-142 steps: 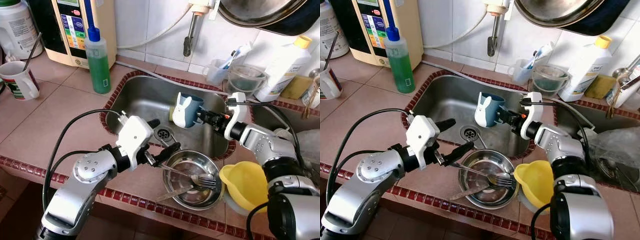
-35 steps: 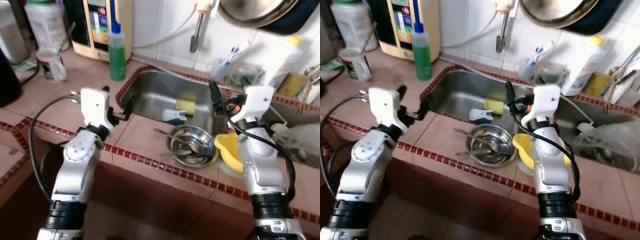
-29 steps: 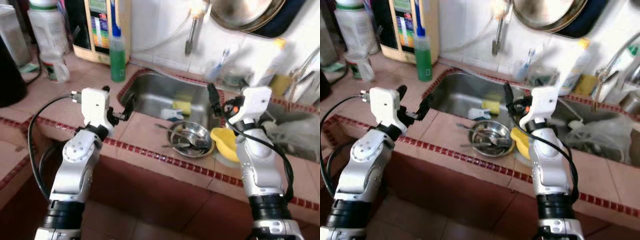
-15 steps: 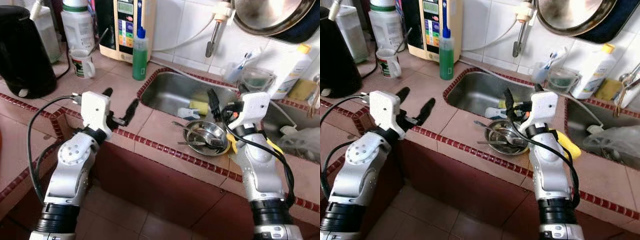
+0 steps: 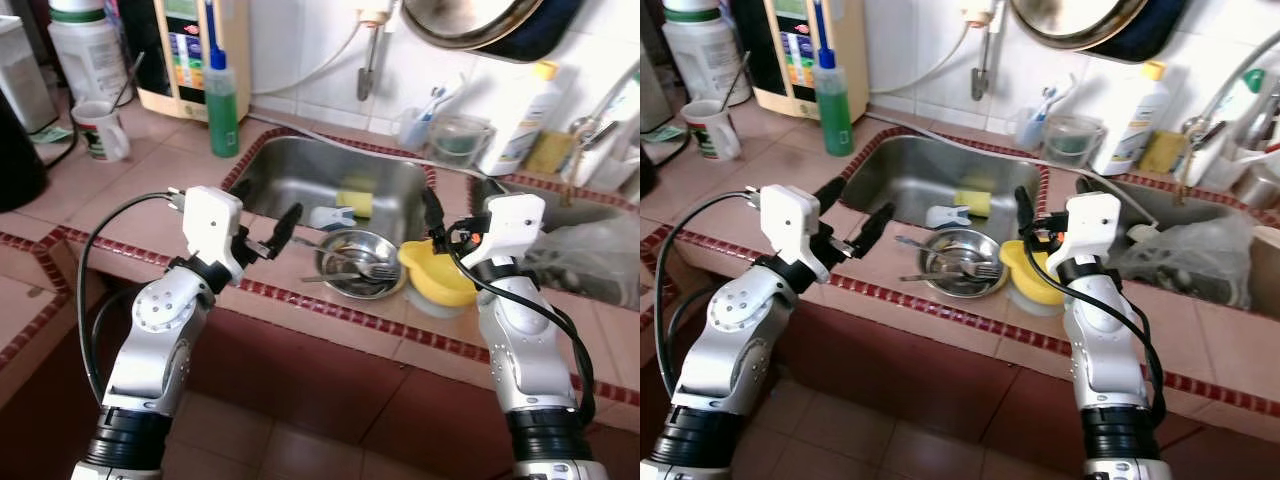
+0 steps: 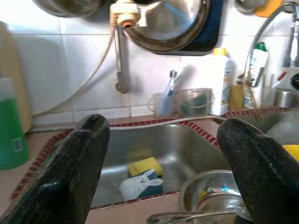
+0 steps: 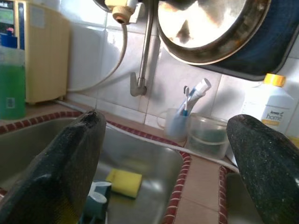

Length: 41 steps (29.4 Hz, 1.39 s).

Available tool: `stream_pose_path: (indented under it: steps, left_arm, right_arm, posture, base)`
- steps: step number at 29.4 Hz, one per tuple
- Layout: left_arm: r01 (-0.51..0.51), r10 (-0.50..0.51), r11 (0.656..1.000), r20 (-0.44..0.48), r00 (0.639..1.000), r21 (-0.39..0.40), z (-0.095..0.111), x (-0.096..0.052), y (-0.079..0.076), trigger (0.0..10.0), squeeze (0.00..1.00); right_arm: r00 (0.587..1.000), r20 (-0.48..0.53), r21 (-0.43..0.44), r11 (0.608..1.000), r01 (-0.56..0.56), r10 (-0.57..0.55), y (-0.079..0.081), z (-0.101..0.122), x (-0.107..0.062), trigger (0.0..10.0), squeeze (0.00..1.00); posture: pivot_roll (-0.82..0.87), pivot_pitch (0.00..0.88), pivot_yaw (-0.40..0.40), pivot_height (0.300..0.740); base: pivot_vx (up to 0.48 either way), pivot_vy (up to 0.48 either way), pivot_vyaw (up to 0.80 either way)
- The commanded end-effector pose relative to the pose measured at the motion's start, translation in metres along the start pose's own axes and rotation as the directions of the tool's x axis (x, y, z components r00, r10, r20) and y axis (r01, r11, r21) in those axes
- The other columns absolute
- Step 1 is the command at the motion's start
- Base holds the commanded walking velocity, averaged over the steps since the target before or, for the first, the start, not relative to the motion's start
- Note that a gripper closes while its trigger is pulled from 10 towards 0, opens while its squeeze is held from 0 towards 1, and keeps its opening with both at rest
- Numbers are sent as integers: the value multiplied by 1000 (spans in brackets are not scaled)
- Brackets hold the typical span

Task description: Kitchen organization

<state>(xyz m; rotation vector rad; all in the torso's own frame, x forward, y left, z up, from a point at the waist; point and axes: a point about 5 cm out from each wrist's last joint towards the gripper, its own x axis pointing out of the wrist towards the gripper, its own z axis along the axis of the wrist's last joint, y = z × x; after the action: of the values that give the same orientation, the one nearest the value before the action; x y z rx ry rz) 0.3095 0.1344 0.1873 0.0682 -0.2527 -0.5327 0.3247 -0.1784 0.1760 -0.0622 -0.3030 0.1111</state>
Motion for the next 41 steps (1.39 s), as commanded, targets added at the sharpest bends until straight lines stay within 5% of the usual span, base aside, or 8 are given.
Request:
stream_pose_path:
  steps: [1, 15, 30, 41]
  left_arm:
    - [1, -1, 1000, 3, 1000, 2, 2, -1, 1, 10000, 0]
    - [32, -32, 999, -9, 999, -3, 3, 0, -6, 10000, 0]
    - [263, -257, 964, -98, 961, 47, -13, -12, -53, 10000, 0]
    - [297, -294, 955, -91, 952, 22, -10, -12, -64, 10000, 0]
  right_arm:
    - [1000, 13, -4, 1000, -11, 11, 4, 5, 2, 10000, 0]
    - [999, -20, 52, 998, -33, 34, 8, 0, 0, 10000, 0]
    - [986, -168, 286, 956, 59, -10, 10, -32, -16, 10000, 0]
    - [950, -312, 378, 919, 114, 11, 1, -48, -12, 10000, 0]
  posture:
    - [117, 0, -79, 740]
    - [124, 0, -89, 740]
    - [123, 0, -82, 740]
    - [110, 0, -73, 740]
  base:
    - [0, -480, 0]
    - [0, -274, 0]
    - [0, 0, 0]
    - [0, 0, 0]
